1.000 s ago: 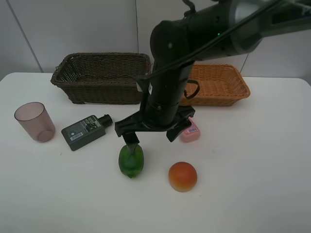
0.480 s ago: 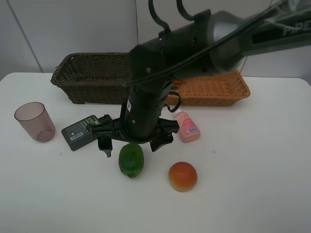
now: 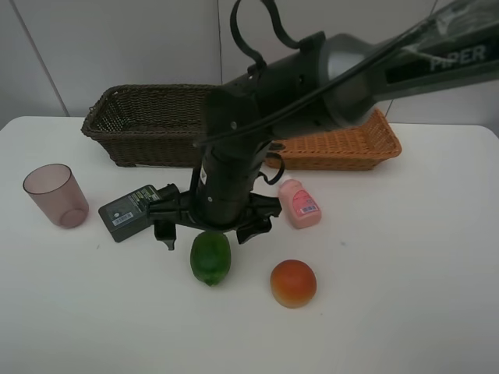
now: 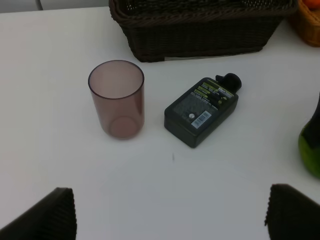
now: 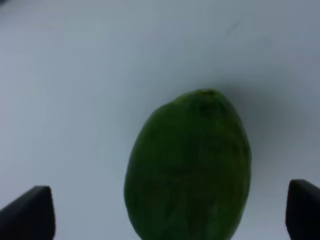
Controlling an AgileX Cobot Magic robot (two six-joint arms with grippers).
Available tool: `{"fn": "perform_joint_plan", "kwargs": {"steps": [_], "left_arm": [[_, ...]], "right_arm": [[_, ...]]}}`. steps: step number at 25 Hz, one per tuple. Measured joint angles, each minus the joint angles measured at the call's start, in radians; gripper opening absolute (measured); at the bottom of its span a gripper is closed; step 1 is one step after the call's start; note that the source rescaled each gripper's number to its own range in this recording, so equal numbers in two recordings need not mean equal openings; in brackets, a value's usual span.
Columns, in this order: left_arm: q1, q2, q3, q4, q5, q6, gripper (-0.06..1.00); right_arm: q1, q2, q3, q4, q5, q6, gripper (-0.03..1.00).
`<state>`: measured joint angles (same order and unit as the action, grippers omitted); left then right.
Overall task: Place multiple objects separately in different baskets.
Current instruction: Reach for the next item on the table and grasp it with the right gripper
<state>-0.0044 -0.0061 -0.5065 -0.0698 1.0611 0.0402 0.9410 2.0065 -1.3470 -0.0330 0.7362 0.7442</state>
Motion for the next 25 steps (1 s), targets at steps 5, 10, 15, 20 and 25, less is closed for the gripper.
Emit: {"fn": "perform_joint_plan", "kwargs": {"steps": [5,10,15,20,25], "left_arm": [[0.000,0.000,0.000,0.000,0.000,0.000,0.98],[0.000,0.000,0.000,0.000,0.000,0.000,0.98],[0.000,0.000,0.000,0.000,0.000,0.000,0.98],[0.000,0.000,0.000,0.000,0.000,0.000,0.98],[0.000,0.000,0.000,0.000,0.000,0.000,0.98]], "right_arm": [[0.000,0.022,0.000,-0.002,-0.035,0.003,1.00],[0.000,0.066,-0.008,-0.014,-0.051,0.003,1.00],[0.000,0.085,-0.010,-0.064,-0.057,0.003,1.00],[0.000,0.110,-0.010,-0.076,-0.058,0.003,1.00],[0.000,0.119,-0.010,-0.076,-0.058,0.003,0.99]]}}
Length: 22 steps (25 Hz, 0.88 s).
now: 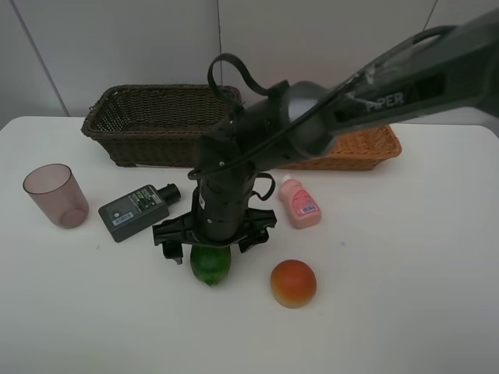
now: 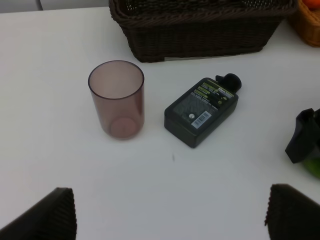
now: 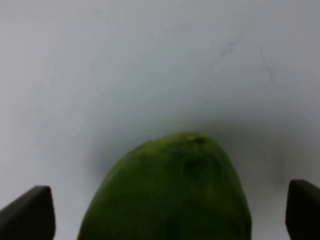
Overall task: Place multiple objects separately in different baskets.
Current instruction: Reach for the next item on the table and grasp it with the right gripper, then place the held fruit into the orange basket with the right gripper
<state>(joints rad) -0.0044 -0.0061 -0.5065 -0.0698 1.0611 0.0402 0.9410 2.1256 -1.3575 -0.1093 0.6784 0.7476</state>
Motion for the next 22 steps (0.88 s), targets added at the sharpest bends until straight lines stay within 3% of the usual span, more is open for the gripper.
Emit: {"fn": "perform_joint_plan", "kwargs": {"steps": [3,4,6,7,22], "left_arm": [[0.000,0.000,0.000,0.000,0.000,0.000,0.98],[0.000,0.000,0.000,0.000,0.000,0.000,0.98],[0.000,0.000,0.000,0.000,0.000,0.000,0.98],[0.000,0.000,0.000,0.000,0.000,0.000,0.98],[0.000,0.000,0.000,0.000,0.000,0.000,0.98]], "right_arm": [[0.000,0.001,0.000,0.000,0.000,0.000,0.83],[0.000,0.001,0.000,0.001,0.000,0.000,0.71],[0.000,0.001,0.000,0.005,0.001,0.000,0.38],[0.000,0.001,0.000,0.006,0.005,0.001,0.30],[0.000,0.001,-0.001,0.007,0.023,0.001,0.31]]}}
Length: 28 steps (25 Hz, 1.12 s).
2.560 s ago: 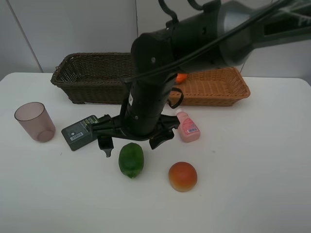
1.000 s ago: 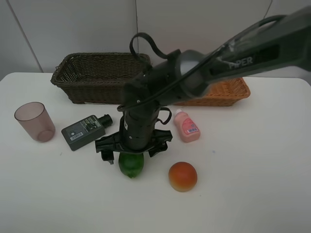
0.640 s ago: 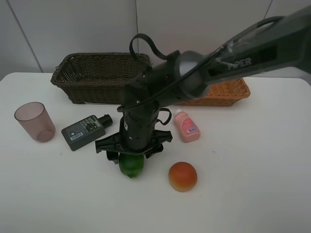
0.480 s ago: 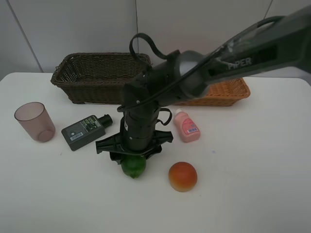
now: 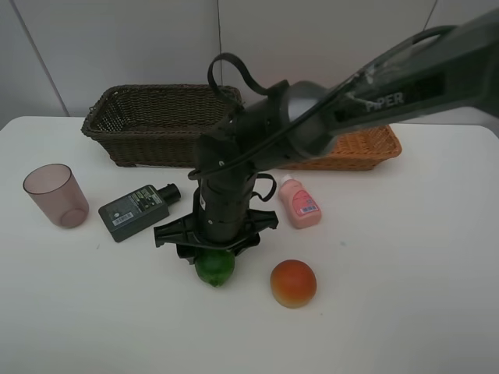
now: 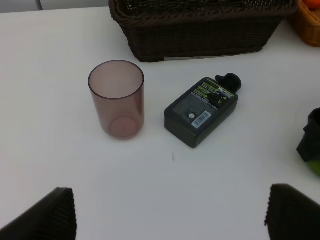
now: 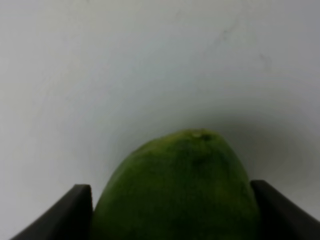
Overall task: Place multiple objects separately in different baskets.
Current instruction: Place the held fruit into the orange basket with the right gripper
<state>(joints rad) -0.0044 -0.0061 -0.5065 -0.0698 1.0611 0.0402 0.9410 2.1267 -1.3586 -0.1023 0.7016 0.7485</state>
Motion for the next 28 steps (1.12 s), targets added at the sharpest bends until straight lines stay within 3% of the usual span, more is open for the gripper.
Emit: {"fn": "perform_joint_plan", "kwargs": {"steps": [3,6,13,17,28], "left_arm": [[0.000,0.000,0.000,0.000,0.000,0.000,0.98],[0.000,0.000,0.000,0.000,0.000,0.000,0.98],[0.000,0.000,0.000,0.000,0.000,0.000,0.98],[0.000,0.000,0.000,0.000,0.000,0.000,0.98],[0.000,0.000,0.000,0.000,0.000,0.000,0.98]], "right_arm": [[0.000,0.000,-0.021,0.000,0.035,-0.016,0.31],[0.000,0.000,-0.093,-0.007,0.105,-0.108,0.31],[-0.002,0.000,-0.342,-0.089,0.377,-0.331,0.31],[-0.051,0.000,-0.450,-0.127,0.496,-0.406,0.31],[-0.280,0.000,-0.548,-0.115,0.515,-0.423,0.31]]}}
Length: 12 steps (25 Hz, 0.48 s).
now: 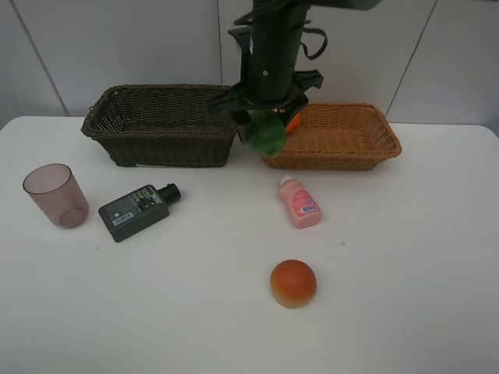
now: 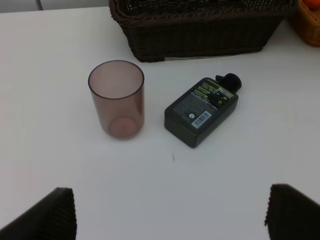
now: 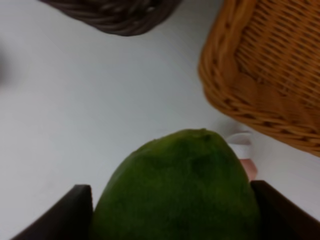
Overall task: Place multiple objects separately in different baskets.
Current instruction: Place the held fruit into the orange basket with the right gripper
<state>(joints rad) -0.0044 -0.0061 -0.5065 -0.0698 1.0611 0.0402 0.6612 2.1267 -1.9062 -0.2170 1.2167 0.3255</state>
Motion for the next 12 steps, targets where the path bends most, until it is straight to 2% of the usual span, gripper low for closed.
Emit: {"fn": "perform_joint_plan", "kwargs": {"steps": [12], "left_arm": [[0.000,0.000,0.000,0.000,0.000,0.000,0.98]], "right_arm": [[-0.215,-0.002,0.000,0.004,-0.001,-0.017,0.31]]}}
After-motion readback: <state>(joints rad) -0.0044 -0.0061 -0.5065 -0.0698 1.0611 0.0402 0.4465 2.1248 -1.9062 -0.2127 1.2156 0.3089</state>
